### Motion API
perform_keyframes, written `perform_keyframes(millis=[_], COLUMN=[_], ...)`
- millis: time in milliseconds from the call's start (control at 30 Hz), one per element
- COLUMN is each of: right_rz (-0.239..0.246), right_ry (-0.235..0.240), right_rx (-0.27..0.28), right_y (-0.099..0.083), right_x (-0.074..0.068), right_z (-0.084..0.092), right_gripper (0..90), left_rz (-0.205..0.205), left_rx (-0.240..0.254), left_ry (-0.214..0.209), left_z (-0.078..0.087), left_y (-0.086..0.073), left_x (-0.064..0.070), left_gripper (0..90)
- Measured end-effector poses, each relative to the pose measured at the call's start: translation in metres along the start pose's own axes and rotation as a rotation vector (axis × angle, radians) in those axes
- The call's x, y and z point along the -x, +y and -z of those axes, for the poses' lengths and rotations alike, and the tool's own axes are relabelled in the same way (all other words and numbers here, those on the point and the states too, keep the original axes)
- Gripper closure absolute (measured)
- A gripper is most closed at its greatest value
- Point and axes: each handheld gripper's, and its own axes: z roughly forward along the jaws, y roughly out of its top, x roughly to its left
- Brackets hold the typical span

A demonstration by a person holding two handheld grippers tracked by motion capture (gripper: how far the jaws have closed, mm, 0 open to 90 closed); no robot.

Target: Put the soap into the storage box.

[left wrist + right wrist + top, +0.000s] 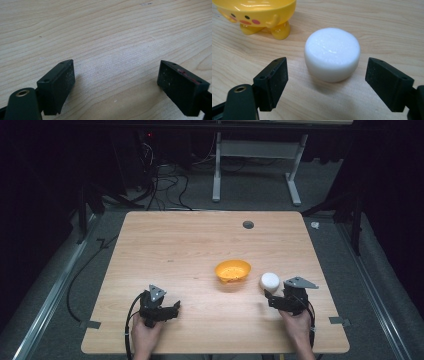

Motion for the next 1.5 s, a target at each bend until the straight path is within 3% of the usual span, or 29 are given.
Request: perform_keyframes(millis=[300,600,1000,1500], right_rz=[-0.004,-0.009,0.001,-0.002], right_ry=[-0.012,-0.017,-0.032,-0.045], right_rx=[0.009,-0.015,-0.065,-0.09], right_y=[0.011,0.02,0.02,0.017], right_x=[0.003,0.002,0.001,0.002], right_z=[-0.008,-0.024,-0.043,-0.05], right_gripper=[19.0,17.3,17.0,23.7], left_rz=[0.0,0.0,0.0,0.0], left_rx=[0.0,0.0,0.0,0.0], left_ry=[0.0,0.0,0.0,0.0], left_z=[0.0,0.0,0.0,0.0], left_y=[0.0,0.0,0.0,0.0], left_x=[0.0,0.0,0.0,0.0], left_gripper=[14.9,14.9,14.9,14.9])
